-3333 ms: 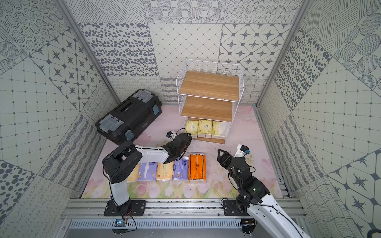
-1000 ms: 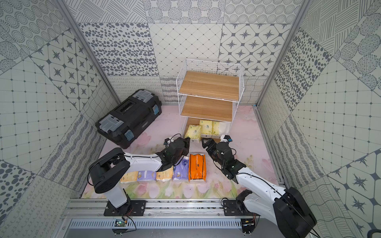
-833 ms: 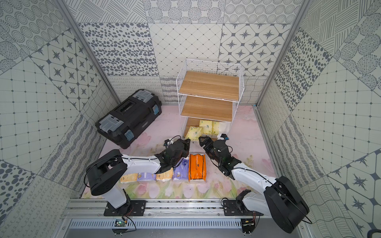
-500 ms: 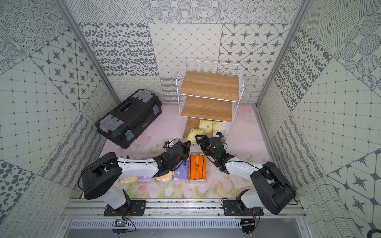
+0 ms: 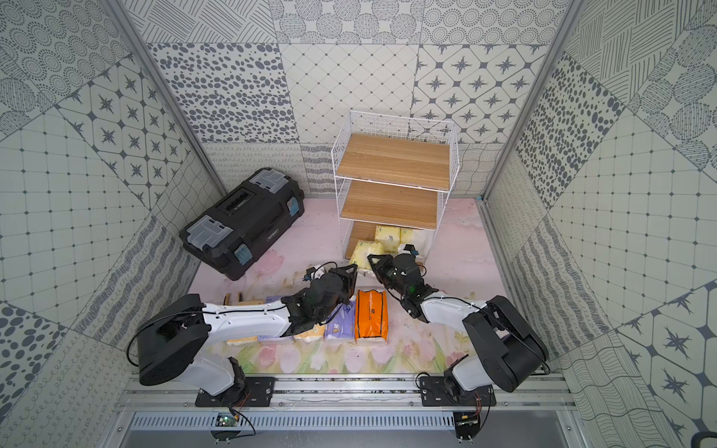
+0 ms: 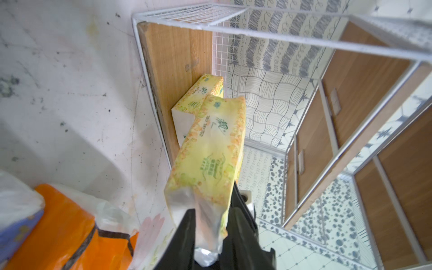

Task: Remove the tissue boxes from the shelf
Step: Pick up a box of tissues from the shelf, then place the box of tissues at the center of the board.

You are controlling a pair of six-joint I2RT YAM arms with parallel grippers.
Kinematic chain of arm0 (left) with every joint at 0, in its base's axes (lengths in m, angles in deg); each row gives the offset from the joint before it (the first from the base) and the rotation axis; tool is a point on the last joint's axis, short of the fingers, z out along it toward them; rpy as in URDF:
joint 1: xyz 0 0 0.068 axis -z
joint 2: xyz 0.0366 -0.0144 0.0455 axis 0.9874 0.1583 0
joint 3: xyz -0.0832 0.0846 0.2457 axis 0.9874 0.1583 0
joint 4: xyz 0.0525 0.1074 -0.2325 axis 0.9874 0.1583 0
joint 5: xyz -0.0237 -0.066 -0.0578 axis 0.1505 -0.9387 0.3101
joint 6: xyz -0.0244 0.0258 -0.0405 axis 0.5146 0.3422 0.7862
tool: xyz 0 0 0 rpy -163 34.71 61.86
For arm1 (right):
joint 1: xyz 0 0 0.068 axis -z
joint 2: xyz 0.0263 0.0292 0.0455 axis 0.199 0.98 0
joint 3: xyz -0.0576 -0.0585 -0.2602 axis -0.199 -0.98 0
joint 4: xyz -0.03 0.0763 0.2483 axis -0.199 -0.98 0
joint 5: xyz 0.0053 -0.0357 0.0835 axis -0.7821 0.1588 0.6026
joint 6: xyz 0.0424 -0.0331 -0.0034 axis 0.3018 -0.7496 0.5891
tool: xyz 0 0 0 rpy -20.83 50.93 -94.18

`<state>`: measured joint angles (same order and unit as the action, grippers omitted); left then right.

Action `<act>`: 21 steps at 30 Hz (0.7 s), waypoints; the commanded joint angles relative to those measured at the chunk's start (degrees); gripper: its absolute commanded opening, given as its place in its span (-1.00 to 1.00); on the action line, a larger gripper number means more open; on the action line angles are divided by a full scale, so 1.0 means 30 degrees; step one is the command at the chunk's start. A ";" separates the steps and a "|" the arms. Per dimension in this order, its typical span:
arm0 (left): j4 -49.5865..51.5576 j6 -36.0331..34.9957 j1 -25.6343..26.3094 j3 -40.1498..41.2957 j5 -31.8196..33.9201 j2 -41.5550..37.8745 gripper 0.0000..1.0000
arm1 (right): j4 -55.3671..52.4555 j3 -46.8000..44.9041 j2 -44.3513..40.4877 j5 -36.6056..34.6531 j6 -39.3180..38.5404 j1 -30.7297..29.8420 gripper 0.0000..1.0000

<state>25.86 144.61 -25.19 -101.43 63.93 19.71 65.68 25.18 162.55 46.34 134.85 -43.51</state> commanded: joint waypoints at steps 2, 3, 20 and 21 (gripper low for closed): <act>0.1784 -0.1286 0.0035 -0.0271 0.0495 -0.0842 0.00 | -0.0281 -0.0014 -0.1868 0.0099 -0.1124 0.0246 -0.58; 0.2213 -0.1611 0.0042 -0.0297 0.0604 -0.1111 0.06 | -0.0751 -0.0021 -0.2330 0.0066 -0.1334 0.0312 -0.59; 0.6053 -0.7316 -0.0371 0.1988 0.2261 -0.5154 0.24 | -1.5958 -0.0916 -1.3832 0.1502 -0.9451 0.0365 -0.57; 0.6093 -0.7500 -0.0401 0.2112 0.2189 -0.5232 0.23 | -1.7075 -0.0852 -1.4521 0.1369 -0.9827 0.0375 -0.57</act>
<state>39.57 130.90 -25.87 -96.41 68.52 5.50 27.15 21.10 122.64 50.04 112.51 -42.48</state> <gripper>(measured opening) 0.619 0.259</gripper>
